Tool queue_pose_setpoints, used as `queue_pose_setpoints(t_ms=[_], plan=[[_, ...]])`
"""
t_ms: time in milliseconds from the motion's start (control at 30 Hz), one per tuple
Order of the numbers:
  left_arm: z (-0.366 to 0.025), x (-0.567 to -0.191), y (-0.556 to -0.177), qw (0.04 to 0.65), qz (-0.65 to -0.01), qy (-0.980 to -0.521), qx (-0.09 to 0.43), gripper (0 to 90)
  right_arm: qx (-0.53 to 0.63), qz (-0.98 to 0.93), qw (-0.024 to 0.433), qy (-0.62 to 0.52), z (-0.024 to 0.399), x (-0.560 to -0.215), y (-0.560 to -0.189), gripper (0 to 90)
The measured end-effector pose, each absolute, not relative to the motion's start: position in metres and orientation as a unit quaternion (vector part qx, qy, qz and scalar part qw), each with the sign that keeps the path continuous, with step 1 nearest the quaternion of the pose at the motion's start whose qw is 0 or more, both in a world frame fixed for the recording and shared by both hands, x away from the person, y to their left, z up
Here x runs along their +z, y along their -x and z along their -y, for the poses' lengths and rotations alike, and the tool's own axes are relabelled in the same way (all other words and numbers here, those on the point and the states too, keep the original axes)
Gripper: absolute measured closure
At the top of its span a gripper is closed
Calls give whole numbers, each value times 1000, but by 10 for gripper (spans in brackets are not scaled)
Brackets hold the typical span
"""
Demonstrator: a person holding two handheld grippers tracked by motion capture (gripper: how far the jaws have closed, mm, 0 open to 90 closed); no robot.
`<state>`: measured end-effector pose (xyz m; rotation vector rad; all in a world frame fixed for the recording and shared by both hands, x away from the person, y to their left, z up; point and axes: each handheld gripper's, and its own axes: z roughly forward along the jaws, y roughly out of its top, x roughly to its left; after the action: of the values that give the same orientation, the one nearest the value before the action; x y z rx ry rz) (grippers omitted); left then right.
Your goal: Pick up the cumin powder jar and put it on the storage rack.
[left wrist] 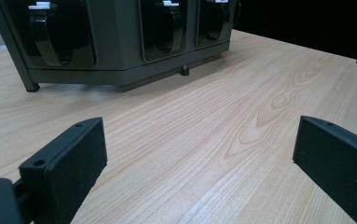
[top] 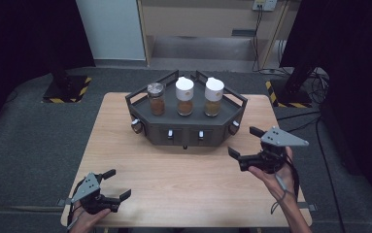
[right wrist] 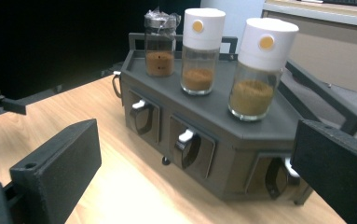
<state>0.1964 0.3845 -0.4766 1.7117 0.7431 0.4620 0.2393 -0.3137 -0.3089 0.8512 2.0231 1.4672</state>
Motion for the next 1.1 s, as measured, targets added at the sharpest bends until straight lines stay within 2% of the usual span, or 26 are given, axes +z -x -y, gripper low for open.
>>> queue_pose_setpoints(t_ms=[567, 1100], plan=[[-385, -477, -196, 573, -317, -730, 197, 16, 548, -727, 260, -322, 345, -361, -192, 20], [-385, -477, -196, 573, -315, -730, 197, 16, 536, -729, 236, -356, 359, -406, -182, 25]])
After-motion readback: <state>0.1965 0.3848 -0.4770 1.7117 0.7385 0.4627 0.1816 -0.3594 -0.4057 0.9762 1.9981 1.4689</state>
